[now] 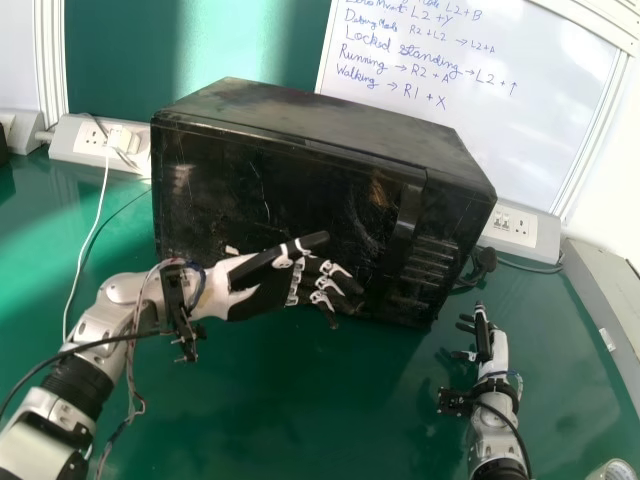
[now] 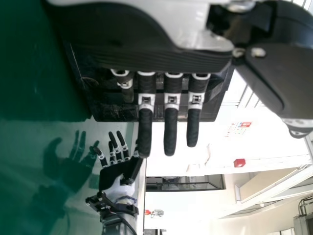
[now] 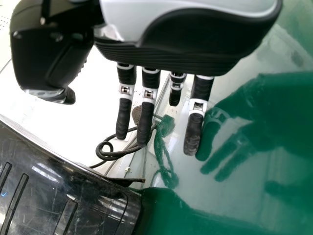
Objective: Open the door of oven
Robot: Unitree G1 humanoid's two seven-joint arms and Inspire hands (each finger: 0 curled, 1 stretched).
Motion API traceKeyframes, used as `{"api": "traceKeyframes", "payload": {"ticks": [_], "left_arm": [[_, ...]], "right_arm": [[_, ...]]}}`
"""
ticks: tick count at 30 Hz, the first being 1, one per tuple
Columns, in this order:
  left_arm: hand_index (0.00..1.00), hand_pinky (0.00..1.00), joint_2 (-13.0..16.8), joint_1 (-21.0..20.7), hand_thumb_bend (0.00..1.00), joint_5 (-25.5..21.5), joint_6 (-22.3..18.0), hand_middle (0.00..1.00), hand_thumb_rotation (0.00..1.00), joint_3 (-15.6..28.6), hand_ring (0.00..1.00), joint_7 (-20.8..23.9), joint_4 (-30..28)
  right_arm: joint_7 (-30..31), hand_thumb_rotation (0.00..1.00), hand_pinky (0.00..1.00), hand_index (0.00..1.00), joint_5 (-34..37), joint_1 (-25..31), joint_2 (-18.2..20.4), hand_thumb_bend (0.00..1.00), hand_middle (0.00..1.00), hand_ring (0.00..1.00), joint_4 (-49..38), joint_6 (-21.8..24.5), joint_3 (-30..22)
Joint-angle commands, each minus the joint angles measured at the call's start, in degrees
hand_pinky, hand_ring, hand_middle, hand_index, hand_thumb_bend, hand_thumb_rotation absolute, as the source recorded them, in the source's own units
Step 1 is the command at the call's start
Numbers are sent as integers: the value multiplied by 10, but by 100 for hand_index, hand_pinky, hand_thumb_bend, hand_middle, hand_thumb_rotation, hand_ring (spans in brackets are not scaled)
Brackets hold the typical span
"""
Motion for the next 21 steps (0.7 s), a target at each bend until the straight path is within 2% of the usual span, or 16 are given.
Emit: {"api": "traceKeyframes", "payload": {"ticks": [1, 9, 12, 15, 21], "left_arm": [[70, 41, -1, 9, 92, -17, 11, 67, 86, 10, 56, -7, -13], [77, 55, -14, 7, 98, -53, 32, 81, 90, 30, 75, -15, -2], [83, 57, -19, 6, 99, -55, 26, 86, 92, 34, 80, -10, 7], [89, 56, -23, 2, 100, -57, 15, 91, 93, 39, 85, -13, 22], [91, 61, -30, -3, 100, -56, -15, 97, 96, 48, 92, -18, 48]], "right_arm": [[-2, 95, 39, 64, 2, 3, -5, 64, 63, 51, 4, 4, -1], [1, 95, 39, 64, 4, 3, -4, 62, 64, 52, 4, 6, -3], [-4, 94, 40, 64, 2, 2, -4, 60, 63, 51, 4, 8, -2], [-2, 95, 39, 64, 3, 3, -3, 64, 64, 52, 4, 6, -3], [-1, 94, 40, 64, 4, 2, -2, 64, 63, 52, 4, 5, -4]]}}
